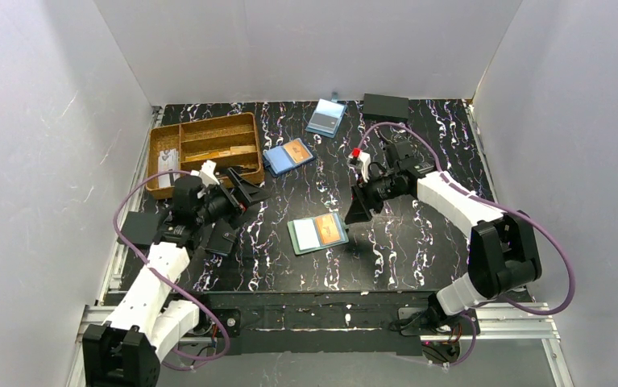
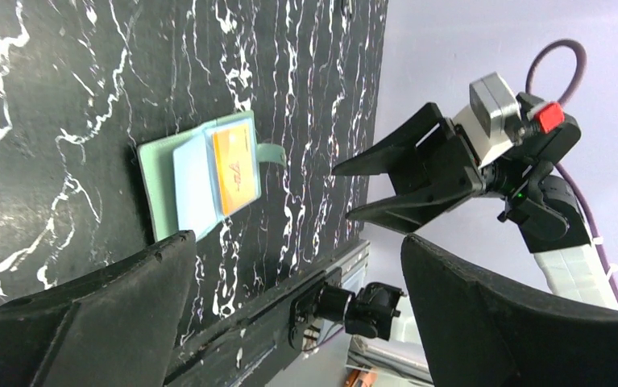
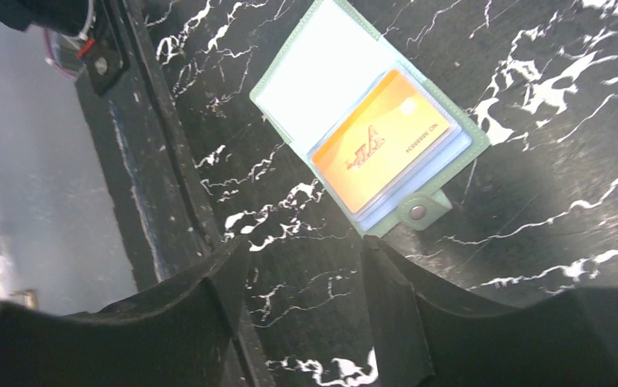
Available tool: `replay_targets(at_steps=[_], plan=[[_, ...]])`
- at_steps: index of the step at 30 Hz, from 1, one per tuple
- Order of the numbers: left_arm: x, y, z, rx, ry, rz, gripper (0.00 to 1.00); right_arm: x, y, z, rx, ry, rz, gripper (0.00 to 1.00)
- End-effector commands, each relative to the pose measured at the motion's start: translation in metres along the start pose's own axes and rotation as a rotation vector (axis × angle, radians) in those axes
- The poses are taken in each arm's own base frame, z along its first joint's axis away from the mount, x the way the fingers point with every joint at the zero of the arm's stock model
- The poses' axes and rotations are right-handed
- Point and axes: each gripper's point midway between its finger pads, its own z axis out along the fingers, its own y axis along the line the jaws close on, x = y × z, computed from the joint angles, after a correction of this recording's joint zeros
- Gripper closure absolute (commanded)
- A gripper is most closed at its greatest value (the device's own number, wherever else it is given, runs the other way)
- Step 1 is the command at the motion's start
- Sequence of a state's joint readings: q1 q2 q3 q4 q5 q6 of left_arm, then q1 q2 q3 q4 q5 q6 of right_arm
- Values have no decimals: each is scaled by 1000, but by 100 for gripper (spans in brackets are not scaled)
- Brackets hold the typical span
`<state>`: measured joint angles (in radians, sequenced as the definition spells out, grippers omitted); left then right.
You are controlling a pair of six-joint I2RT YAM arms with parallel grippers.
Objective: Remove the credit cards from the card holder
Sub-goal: Remove the credit card from the card holder.
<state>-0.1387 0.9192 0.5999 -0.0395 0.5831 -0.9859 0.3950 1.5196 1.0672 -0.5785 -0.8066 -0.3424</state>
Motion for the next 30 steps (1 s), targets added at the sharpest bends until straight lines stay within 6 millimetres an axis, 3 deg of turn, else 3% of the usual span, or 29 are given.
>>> replay_targets(at_steps=[1,5,13,16,20,24,30], plan=[[18,-6,4,5,28,-12,4,-20,16,2,-35,-108,134,41],[34,-15,17,26,69,-1,5,-24,14,9,-53,-128,233,51],[54,-26,40,9,139,24,7,-36,21,12,-139,-73,260,53],[56,-26,43,7,148,37,7,-44,30,8,-199,-31,166,53],[63,-24,47,-3,172,49,6,-49,23,2,-148,-17,53,51],[74,-18,57,3,205,52,2,-34,27,-1,-156,7,-21,51],[87,-19,78,57,278,28,2,-8,7,-12,-78,89,-85,49]])
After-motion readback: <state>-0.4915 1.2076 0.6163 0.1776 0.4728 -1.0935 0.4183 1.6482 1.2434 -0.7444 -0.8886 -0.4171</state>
